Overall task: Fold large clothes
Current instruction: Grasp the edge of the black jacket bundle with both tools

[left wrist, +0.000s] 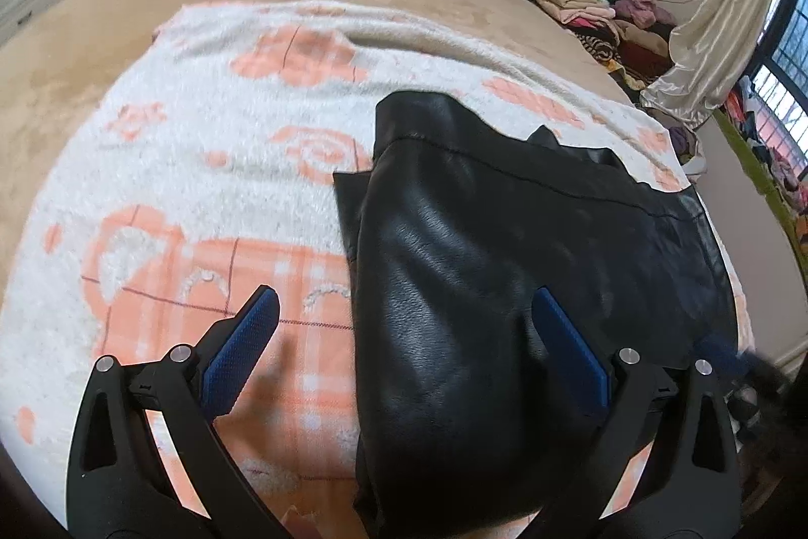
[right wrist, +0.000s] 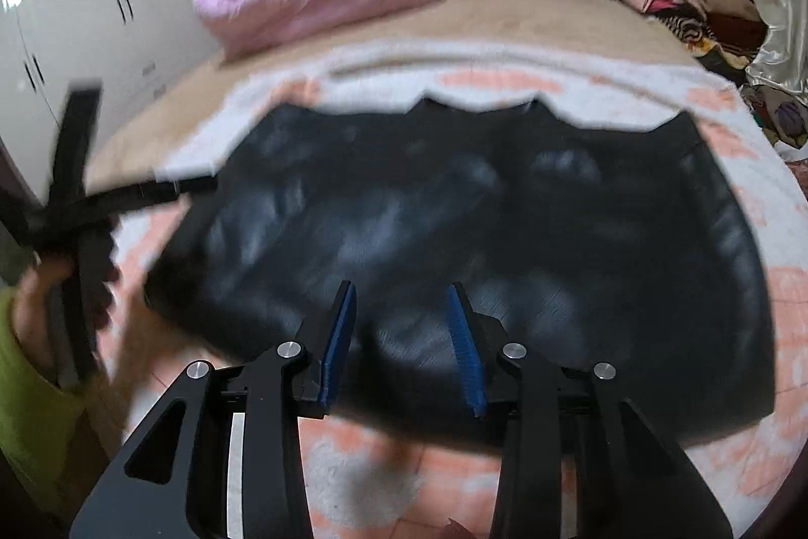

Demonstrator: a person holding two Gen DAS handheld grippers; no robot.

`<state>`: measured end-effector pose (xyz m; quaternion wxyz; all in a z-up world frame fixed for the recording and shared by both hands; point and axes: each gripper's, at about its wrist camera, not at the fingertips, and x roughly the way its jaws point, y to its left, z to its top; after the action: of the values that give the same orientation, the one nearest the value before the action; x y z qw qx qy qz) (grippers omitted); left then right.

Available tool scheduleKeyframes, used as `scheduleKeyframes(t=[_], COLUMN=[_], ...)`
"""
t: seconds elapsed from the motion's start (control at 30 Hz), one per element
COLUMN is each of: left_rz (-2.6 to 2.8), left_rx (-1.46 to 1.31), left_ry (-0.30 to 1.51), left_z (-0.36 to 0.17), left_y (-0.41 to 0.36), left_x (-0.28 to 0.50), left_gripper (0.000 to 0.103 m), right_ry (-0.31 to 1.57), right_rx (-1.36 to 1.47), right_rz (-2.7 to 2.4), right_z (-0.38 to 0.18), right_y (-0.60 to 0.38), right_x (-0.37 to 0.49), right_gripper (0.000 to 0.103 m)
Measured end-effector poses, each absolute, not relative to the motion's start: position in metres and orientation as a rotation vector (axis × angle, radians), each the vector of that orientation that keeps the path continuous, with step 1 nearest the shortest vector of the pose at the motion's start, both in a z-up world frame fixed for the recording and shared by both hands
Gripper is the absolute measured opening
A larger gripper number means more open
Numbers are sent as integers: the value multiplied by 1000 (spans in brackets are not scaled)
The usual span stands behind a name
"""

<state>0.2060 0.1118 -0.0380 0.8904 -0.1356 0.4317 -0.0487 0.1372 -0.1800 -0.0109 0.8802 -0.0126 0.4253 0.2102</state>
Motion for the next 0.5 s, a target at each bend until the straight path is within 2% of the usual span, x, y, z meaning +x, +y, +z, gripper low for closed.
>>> scheduleKeyframes(t=[0.2,0.27,0.33,0.5], left_rz=[-121,-129,-146,-178], left_rx=[-334,-352,-378,-423], left_ry=[925,929,937,988], left_z=[-46,-45,-46,-54], left_y=[121,124,127,132], left_x=[213,217,222,242], left_gripper=[94,94,94,94], right_ry=[947,955,939,863], right_rx=[-123,-130,-87,5], right_rz=[389,387,403,338], right_z=[-42,-33,-20,5], right_y=[-162,-160,-163,-167], right_x=[141,143,149,195], right_gripper=[36,35,26,28])
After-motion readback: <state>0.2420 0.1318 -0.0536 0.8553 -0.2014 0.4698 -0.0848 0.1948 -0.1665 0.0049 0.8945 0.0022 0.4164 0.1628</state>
